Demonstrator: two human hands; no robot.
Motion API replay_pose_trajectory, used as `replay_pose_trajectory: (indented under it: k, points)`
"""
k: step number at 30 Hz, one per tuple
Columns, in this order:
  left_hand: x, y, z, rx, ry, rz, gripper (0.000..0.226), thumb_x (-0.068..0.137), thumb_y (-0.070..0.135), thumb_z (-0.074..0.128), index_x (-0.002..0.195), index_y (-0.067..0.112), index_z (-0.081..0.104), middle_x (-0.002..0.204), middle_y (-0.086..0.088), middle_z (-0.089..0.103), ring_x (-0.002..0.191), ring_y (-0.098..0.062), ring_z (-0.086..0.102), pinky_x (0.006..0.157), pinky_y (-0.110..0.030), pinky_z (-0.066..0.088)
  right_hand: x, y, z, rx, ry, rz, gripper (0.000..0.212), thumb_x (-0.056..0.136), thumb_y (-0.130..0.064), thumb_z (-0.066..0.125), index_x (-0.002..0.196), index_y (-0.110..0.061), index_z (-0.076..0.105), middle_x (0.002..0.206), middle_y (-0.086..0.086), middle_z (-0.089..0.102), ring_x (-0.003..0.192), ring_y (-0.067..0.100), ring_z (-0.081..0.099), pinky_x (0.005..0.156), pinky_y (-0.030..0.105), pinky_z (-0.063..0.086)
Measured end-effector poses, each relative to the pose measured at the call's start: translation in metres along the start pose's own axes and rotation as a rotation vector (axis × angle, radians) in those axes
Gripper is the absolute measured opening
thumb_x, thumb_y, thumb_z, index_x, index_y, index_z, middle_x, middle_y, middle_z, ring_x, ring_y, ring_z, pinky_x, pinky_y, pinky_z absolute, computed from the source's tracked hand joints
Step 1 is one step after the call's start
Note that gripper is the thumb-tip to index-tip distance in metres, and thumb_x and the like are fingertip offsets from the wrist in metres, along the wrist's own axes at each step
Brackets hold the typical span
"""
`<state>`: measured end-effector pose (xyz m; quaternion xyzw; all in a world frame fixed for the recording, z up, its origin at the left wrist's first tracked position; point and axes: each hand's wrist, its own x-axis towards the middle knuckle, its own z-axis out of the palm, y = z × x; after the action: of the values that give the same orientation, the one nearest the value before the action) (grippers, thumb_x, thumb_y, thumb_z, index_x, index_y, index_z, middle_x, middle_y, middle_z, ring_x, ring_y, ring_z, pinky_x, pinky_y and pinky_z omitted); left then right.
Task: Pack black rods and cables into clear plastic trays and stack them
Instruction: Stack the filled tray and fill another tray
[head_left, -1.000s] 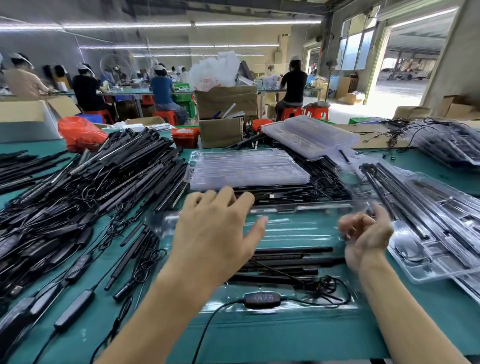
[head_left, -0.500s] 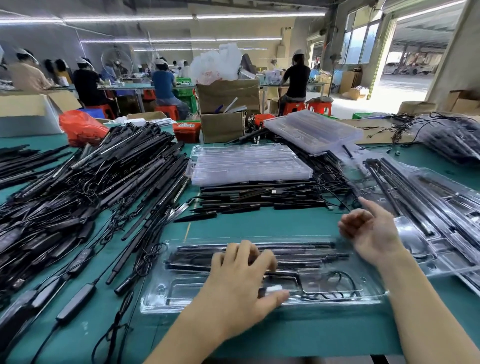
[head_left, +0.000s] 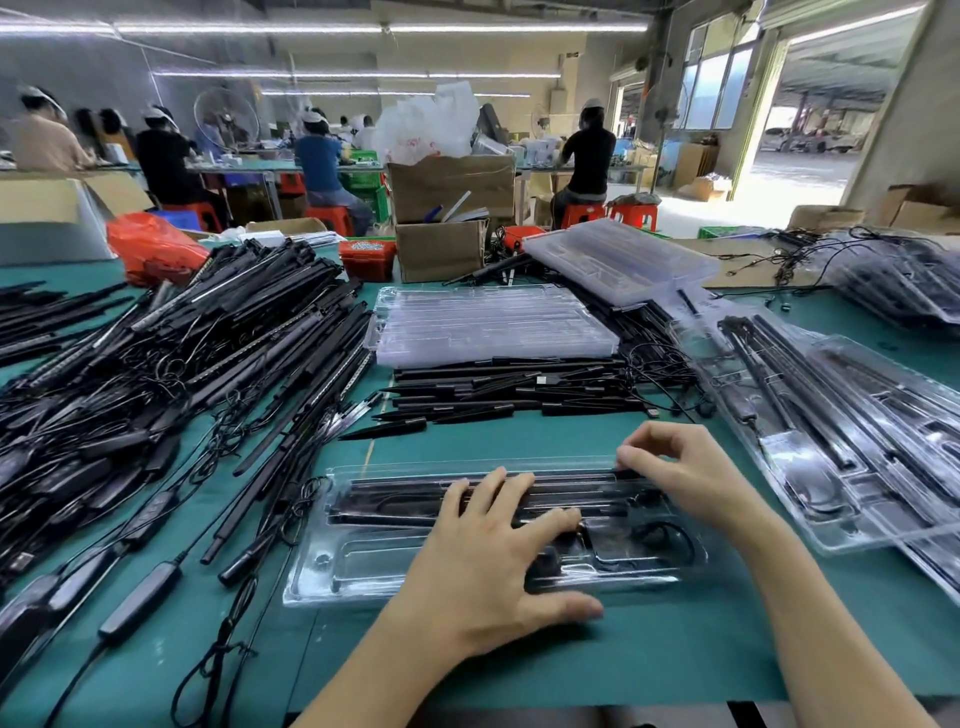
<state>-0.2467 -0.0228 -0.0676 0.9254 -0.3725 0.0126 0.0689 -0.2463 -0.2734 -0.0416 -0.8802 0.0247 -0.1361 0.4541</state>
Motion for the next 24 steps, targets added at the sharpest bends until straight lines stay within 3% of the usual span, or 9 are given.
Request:
replay_pose_trajectory:
  k: [3,8,10,12,15,17,20,24]
  points:
    - [0.007,-0.006,-0.002,-0.006,-0.006,0.011,0.080,0.078,0.093,0.024,0.147,0.055,0.019,0.167,0.003,0.014,0.154,-0.018,0.002,0.123,-0.047,-0.001,0.003,0.006,0.005,-0.054,0.043,-0.012,0.017,0.089,-0.013,0.070,0.072,-0.014,0.072,0.074,-0.003,0.073,0.076,0.012,0.068,0.081,0.032,0.052]
    - [0.013,-0.012,-0.010,-0.066,-0.015,0.021,0.075,0.080,0.090,0.022,0.145,0.054,0.030,0.165,0.007,0.022,0.154,-0.016,0.008,0.123,-0.041,0.006,-0.001,0.011,0.003,-0.053,0.211,-0.042,0.020,0.090,-0.017,0.070,0.070,-0.019,0.069,0.068,-0.006,0.069,0.065,0.006,0.061,0.070,0.031,0.048]
    - [0.015,-0.011,-0.013,-0.054,-0.026,0.030,0.070,0.085,0.086,0.022,0.144,0.051,0.035,0.163,0.005,0.027,0.154,-0.019,0.013,0.120,-0.040,0.012,-0.006,0.005,-0.005,-0.010,0.104,-0.083,0.015,0.088,-0.020,0.073,0.074,-0.020,0.070,0.073,-0.006,0.069,0.064,0.005,0.059,0.067,0.029,0.048]
    - [0.016,-0.009,-0.016,-0.027,-0.036,0.040,0.067,0.088,0.084,0.019,0.142,0.048,0.037,0.161,0.003,0.033,0.152,-0.023,0.018,0.117,-0.040,0.017,-0.015,-0.002,-0.014,0.034,-0.153,-0.091,0.012,0.081,-0.035,0.078,0.081,-0.024,0.073,0.081,-0.003,0.072,0.070,0.008,0.064,0.068,0.026,0.050]
    - [0.016,-0.007,-0.020,0.005,-0.045,0.052,0.064,0.090,0.080,0.019,0.140,0.046,0.039,0.154,0.002,0.042,0.149,-0.025,0.026,0.114,-0.042,0.024,-0.029,-0.008,-0.024,-0.038,-0.434,-0.016,0.040,0.060,-0.052,0.084,0.094,-0.034,0.074,0.103,-0.007,0.072,0.098,0.007,0.067,0.089,0.022,0.049]
    - [0.016,-0.007,-0.022,0.002,-0.050,0.052,0.062,0.091,0.079,0.021,0.139,0.045,0.041,0.149,0.002,0.047,0.146,-0.026,0.030,0.113,-0.042,0.026,-0.034,-0.009,-0.028,-0.110,-0.487,-0.002,0.050,0.054,-0.050,0.086,0.100,-0.042,0.070,0.112,-0.015,0.067,0.108,0.000,0.060,0.094,0.016,0.043]
    - [0.016,-0.007,-0.022,0.004,-0.062,0.058,0.064,0.089,0.080,0.018,0.139,0.046,0.040,0.147,0.002,0.048,0.146,-0.025,0.030,0.113,-0.042,0.026,-0.036,-0.009,-0.028,-0.138,-0.469,0.003,0.046,0.056,-0.039,0.083,0.098,-0.045,0.067,0.115,-0.016,0.065,0.109,-0.001,0.059,0.092,0.011,0.041]
    - [0.016,-0.007,-0.023,-0.011,-0.072,0.050,0.068,0.087,0.082,0.018,0.140,0.046,0.041,0.151,-0.001,0.046,0.146,-0.025,0.030,0.114,-0.041,0.026,-0.038,-0.009,-0.022,-0.140,-0.428,-0.004,0.036,0.064,-0.019,0.081,0.092,-0.039,0.069,0.115,-0.018,0.065,0.115,-0.001,0.057,0.101,0.018,0.039]
